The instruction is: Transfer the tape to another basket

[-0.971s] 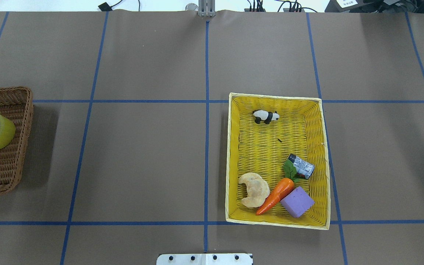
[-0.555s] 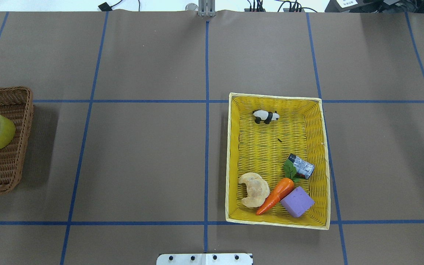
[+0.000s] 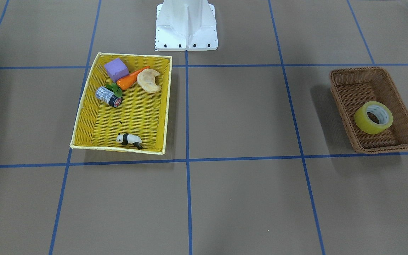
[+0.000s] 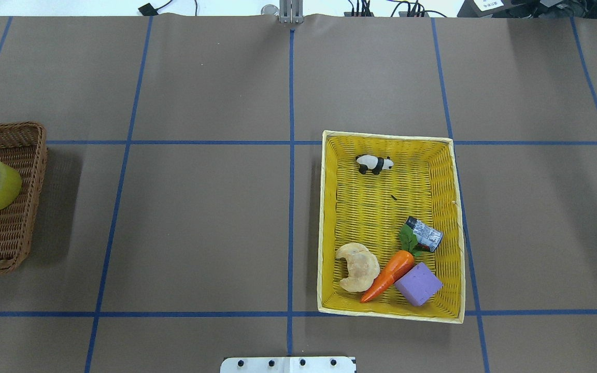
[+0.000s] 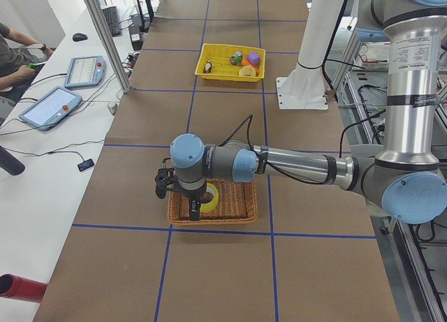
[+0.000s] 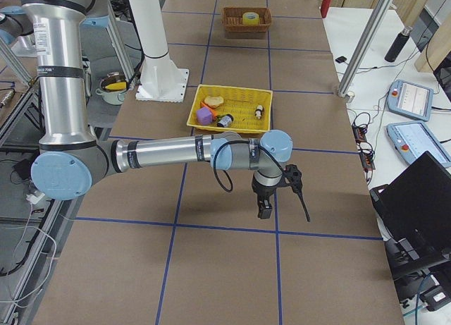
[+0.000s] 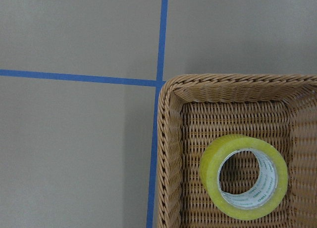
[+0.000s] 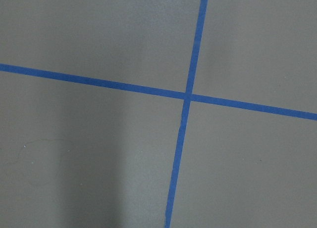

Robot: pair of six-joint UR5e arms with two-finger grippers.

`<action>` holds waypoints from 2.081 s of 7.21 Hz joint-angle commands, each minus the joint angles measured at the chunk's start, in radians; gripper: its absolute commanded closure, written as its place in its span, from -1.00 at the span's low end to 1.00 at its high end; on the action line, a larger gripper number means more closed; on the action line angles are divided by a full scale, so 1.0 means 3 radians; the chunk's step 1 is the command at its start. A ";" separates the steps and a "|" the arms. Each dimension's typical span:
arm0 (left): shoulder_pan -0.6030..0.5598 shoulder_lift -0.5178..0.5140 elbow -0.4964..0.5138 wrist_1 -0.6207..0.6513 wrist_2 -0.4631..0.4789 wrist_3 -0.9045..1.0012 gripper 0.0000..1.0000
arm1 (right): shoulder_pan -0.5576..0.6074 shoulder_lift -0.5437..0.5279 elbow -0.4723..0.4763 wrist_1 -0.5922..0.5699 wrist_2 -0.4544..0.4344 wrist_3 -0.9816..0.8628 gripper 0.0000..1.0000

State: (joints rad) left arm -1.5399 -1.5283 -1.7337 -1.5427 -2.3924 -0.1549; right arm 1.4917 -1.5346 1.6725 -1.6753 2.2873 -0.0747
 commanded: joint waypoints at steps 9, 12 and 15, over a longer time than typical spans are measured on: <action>0.0004 -0.0009 -0.0040 -0.0017 -0.0028 -0.0005 -0.96 | 0.0003 -0.0203 0.0147 0.0006 0.0025 -0.0017 -1.00; 0.0004 -0.0009 -0.0019 -0.0017 -0.0028 -0.0005 -0.96 | 0.0003 -0.0203 0.0152 0.0006 0.0025 -0.0022 -1.00; 0.0004 -0.0009 0.0001 -0.0017 -0.0028 -0.0005 -0.96 | 0.0003 -0.0198 0.0152 0.0011 0.0025 -0.0027 -1.00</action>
State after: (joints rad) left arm -1.5386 -1.5309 -1.7355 -1.5471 -2.4007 -0.1558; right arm 1.4925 -1.5952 1.7179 -1.6722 2.2948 -0.0816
